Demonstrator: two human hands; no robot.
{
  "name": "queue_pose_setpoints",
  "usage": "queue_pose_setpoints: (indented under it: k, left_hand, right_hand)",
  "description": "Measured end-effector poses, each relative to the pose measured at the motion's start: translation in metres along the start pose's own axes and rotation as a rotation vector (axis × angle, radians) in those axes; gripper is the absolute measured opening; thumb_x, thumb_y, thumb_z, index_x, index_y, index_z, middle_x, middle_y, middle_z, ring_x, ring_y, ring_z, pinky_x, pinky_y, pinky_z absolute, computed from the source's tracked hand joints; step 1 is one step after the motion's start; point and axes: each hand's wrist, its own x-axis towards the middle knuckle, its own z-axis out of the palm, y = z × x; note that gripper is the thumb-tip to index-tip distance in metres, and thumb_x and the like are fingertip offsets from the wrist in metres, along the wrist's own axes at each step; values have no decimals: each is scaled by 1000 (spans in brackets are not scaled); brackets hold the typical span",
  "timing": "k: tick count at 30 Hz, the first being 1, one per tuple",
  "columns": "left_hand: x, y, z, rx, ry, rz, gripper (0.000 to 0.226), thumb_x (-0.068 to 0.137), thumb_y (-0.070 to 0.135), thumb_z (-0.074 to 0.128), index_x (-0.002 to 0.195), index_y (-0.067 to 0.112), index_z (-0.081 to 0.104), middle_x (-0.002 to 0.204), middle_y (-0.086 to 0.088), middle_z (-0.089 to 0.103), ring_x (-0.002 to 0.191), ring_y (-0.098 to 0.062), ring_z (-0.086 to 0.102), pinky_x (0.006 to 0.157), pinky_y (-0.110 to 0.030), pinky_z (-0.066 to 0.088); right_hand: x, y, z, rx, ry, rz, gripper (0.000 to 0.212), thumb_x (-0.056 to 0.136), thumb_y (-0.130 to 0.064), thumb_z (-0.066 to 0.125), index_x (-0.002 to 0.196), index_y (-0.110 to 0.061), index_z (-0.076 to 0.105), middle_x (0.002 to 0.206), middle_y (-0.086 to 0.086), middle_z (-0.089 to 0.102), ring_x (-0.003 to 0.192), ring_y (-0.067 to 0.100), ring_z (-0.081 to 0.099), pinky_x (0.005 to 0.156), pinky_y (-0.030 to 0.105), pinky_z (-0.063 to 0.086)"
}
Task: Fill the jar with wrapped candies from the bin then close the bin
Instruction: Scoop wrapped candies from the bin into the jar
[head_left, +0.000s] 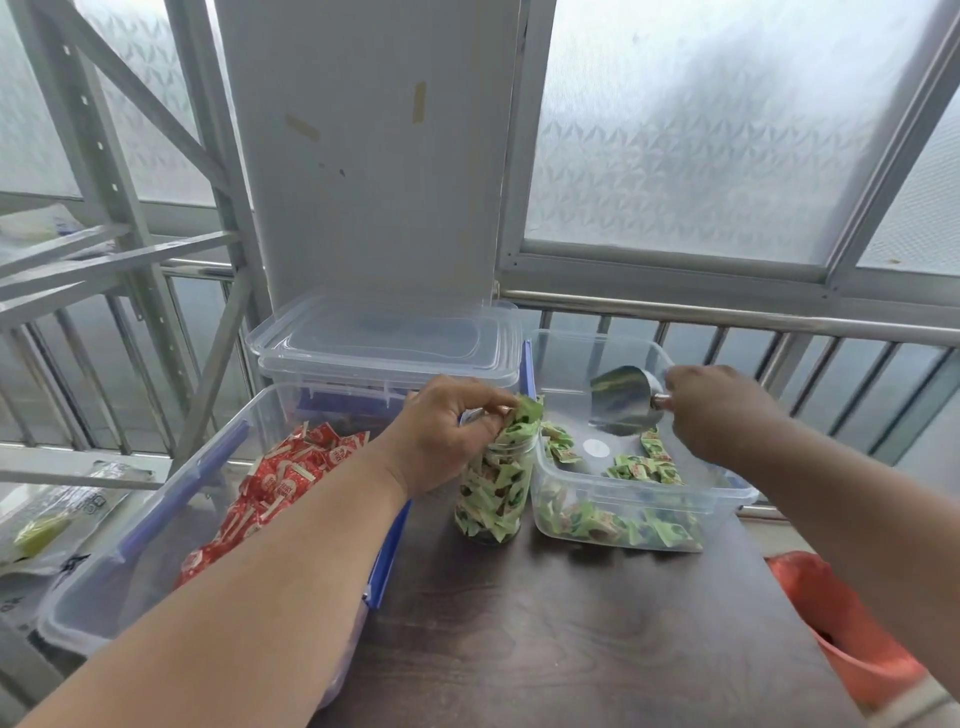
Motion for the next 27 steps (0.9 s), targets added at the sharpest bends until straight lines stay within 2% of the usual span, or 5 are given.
queue_pose_setpoints:
  k: [4,12,21,24,27]
  left_hand:
    - [-4,6,-1,10,-60,-5,41,98,52,50,135,61,65,123,29,64,132,-11,52,121,-61,33]
    - [-7,12,-5,17,-84,3,41,93,54,48,124,75,65,137,42,62,142,-4,40,125,-62,24]
    - [-5,6,-1,26,-77,-7,43,85,51,50,101,41,88,120,39,73,132,-7,44,118,-60,32]
    - [-6,6,0,56,-98,-27,40,87,56,47,87,40,84,120,42,70,130,-2,40,119,-61,28]
    - [-6,5,1,112,-104,-2,48,92,60,47,95,30,84,122,40,68,130,2,37,119,-63,24]
  right_hand:
    - [4,0,15,25,-220,-1,24,95,-22,54,104,-15,75,100,8,73,88,28,66,82,34,57]
    - [8,-1,-16,198,-486,45,35,94,-20,52,90,4,77,66,18,71,45,24,48,43,21,40]
    - [35,-63,26,217,-234,8,20,94,-7,53,95,-9,73,105,12,73,90,30,70,83,35,60]
    - [47,-75,39,284,-258,58,22,89,-1,56,73,-16,55,102,10,67,100,33,69,79,34,56]
    - [63,-80,68,217,-366,44,20,89,-5,61,107,-2,68,96,12,69,78,32,66,68,33,57]
